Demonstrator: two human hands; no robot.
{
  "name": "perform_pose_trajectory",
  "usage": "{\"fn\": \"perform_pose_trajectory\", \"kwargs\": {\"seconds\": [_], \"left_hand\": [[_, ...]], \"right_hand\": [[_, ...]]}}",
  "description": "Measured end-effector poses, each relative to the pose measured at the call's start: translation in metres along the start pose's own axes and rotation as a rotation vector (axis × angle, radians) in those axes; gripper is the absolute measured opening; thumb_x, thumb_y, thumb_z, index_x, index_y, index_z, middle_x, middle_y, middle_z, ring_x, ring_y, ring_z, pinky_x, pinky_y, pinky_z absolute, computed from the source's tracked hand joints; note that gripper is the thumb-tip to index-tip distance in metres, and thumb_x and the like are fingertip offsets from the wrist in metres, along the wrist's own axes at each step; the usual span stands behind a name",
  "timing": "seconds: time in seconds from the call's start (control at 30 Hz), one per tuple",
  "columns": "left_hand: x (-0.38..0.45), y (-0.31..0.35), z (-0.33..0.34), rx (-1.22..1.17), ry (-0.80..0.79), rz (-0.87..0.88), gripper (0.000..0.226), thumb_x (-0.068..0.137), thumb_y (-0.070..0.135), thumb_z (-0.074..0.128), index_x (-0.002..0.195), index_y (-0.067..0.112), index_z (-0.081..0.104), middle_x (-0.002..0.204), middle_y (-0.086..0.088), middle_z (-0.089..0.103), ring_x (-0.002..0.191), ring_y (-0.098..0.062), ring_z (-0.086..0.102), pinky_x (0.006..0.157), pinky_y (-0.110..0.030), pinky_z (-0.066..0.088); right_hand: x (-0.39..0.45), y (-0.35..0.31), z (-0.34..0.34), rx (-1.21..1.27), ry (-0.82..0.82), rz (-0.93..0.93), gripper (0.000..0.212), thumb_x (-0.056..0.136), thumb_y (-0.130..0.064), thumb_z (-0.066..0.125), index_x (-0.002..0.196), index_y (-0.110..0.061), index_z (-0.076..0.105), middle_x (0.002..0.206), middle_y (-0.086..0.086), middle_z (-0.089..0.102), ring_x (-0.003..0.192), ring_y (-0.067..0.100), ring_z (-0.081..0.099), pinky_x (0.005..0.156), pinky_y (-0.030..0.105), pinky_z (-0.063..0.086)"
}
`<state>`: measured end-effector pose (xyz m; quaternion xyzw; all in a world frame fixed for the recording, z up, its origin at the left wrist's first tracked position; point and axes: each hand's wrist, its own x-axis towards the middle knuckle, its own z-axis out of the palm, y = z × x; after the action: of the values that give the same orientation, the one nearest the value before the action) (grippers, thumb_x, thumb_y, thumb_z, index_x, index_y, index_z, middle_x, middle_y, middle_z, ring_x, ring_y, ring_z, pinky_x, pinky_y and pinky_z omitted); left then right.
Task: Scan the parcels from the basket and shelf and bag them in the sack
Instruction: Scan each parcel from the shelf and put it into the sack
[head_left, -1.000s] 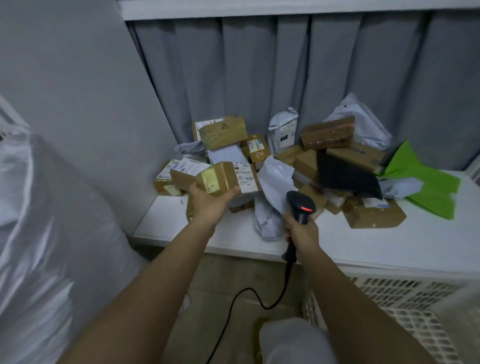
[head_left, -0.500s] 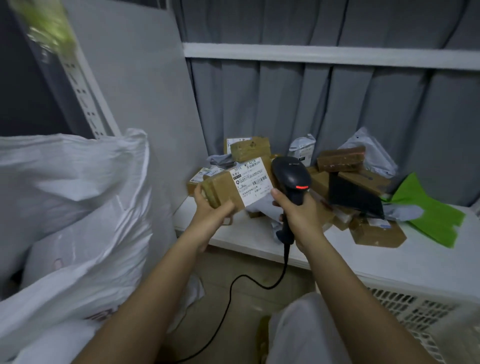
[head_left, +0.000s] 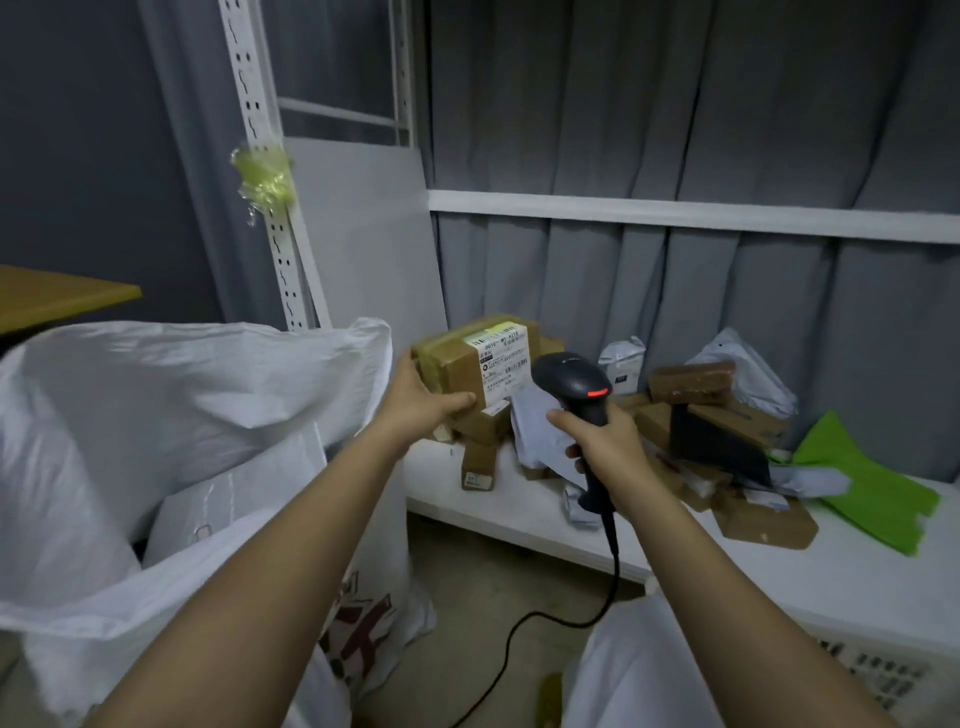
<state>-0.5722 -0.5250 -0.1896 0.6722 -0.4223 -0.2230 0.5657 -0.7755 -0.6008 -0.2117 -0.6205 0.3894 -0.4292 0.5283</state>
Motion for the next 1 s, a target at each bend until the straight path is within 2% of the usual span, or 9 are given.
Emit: {"fn": "perform_pose_trajectory", "kwargs": {"seconds": [0.07,0.17,0.27,0.33,0.4,0.57,0.87,1.0], "left_hand": [[0.005,0.012,-0.009,0.066,0.012,0.045,0.076,0.071,0.008,0.082,0.133,0.019,0.039,0.112,0.005,0.057,0.091,-0.005,0.059,0.061,-0.017,0.053],[0.01,0.02,-0.022,0.089,0.043,0.062,0.076,0.071,0.011,0.083,0.134,0.019,0.041,0.114,0.002,0.06,0.094,-0.01,0.061,0.072,-0.02,0.051],[0.009,0.024,-0.032,0.071,0.068,0.058,0.07,0.074,0.011,0.081,0.132,0.018,0.042,0.106,0.005,0.058,0.087,-0.004,0.058,0.067,-0.016,0.047],[0.009,0.024,-0.039,0.042,0.072,0.049,0.069,0.074,0.01,0.081,0.132,0.018,0.042,0.102,0.006,0.058,0.085,-0.001,0.057,0.072,-0.021,0.051],[0.008,0.024,-0.044,0.022,0.074,0.039,0.07,0.074,0.009,0.081,0.132,0.018,0.043,0.104,0.003,0.06,0.088,-0.004,0.059,0.083,-0.031,0.054],[0.007,0.023,-0.051,0.025,0.075,0.043,0.071,0.074,0.01,0.081,0.133,0.018,0.043,0.109,0.0,0.057,0.099,-0.017,0.059,0.09,-0.036,0.053],[0.003,0.015,-0.063,0.033,0.072,0.011,0.074,0.072,0.015,0.083,0.134,0.021,0.044,0.109,0.0,0.058,0.107,-0.021,0.06,0.094,-0.042,0.053],[-0.009,0.017,-0.073,-0.137,0.059,-0.039,0.066,0.078,0.015,0.079,0.135,0.021,0.046,0.113,-0.003,0.064,0.103,-0.017,0.065,0.085,-0.032,0.056]], "right_hand": [[-0.005,-0.007,-0.001,-0.017,-0.011,-0.054,0.018,0.084,-0.018,0.074,0.091,-0.022,0.058,0.079,0.004,0.06,0.069,0.017,0.056,0.059,0.028,0.045],[-0.011,-0.017,-0.002,-0.033,-0.089,-0.082,0.019,0.082,-0.019,0.076,0.088,-0.019,0.059,0.072,0.002,0.058,0.063,0.014,0.055,0.059,0.029,0.045],[-0.014,-0.021,-0.001,-0.082,-0.118,-0.059,0.025,0.079,-0.026,0.08,0.087,-0.011,0.062,0.065,0.001,0.055,0.059,0.013,0.055,0.059,0.031,0.045],[-0.014,-0.021,0.001,-0.11,-0.107,-0.03,0.03,0.077,-0.03,0.08,0.087,-0.007,0.063,0.058,-0.001,0.055,0.056,0.013,0.054,0.06,0.032,0.045],[-0.014,-0.023,0.002,-0.128,-0.1,-0.009,0.03,0.078,-0.032,0.08,0.082,-0.008,0.061,0.051,-0.001,0.054,0.051,0.013,0.052,0.059,0.032,0.045],[-0.018,-0.028,0.01,-0.13,-0.141,0.011,0.022,0.081,-0.026,0.078,0.082,-0.013,0.06,0.056,0.001,0.051,0.043,0.009,0.049,0.045,0.024,0.042],[-0.022,-0.031,0.019,-0.162,-0.17,-0.017,0.017,0.083,-0.024,0.075,0.086,-0.014,0.06,0.06,0.003,0.054,0.049,0.012,0.05,0.049,0.027,0.042],[-0.026,-0.033,0.025,-0.075,-0.192,-0.043,0.016,0.083,-0.022,0.075,0.087,-0.012,0.063,0.059,0.002,0.055,0.055,0.016,0.052,0.051,0.027,0.045]]}}
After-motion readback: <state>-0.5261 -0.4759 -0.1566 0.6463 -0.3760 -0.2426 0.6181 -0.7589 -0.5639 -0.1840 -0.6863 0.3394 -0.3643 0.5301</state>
